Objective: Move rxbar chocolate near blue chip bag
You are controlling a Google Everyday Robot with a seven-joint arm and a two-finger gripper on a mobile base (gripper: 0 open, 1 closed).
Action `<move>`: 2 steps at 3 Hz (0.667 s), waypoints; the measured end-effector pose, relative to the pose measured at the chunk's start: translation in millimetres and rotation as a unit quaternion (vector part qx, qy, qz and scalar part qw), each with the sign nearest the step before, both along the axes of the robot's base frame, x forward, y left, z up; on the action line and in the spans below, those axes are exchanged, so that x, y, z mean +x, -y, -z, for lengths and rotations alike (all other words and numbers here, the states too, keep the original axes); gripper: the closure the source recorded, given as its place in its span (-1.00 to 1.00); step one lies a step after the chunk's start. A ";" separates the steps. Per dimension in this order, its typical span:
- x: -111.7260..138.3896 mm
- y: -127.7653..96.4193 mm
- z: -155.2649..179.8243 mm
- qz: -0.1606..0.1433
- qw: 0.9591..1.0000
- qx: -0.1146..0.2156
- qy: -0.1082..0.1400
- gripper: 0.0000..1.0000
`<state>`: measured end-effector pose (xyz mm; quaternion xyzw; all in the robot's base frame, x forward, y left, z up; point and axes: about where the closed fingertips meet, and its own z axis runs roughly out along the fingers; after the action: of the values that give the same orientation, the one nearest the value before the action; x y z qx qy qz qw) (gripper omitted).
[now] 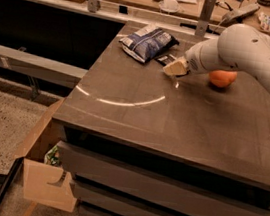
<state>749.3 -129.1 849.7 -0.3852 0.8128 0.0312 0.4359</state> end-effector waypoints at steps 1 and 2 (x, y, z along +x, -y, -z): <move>-1.4 1.8 -15.1 0.000 1.000 0.023 0.020 -1.00; -11.5 18.3 -69.6 0.004 0.996 0.038 0.084 -1.00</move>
Offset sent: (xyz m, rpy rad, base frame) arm -0.0203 -0.0396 0.1201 0.1085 -0.2902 -0.0189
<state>737.9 -147.4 919.4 -0.3668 0.7729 0.0275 0.5171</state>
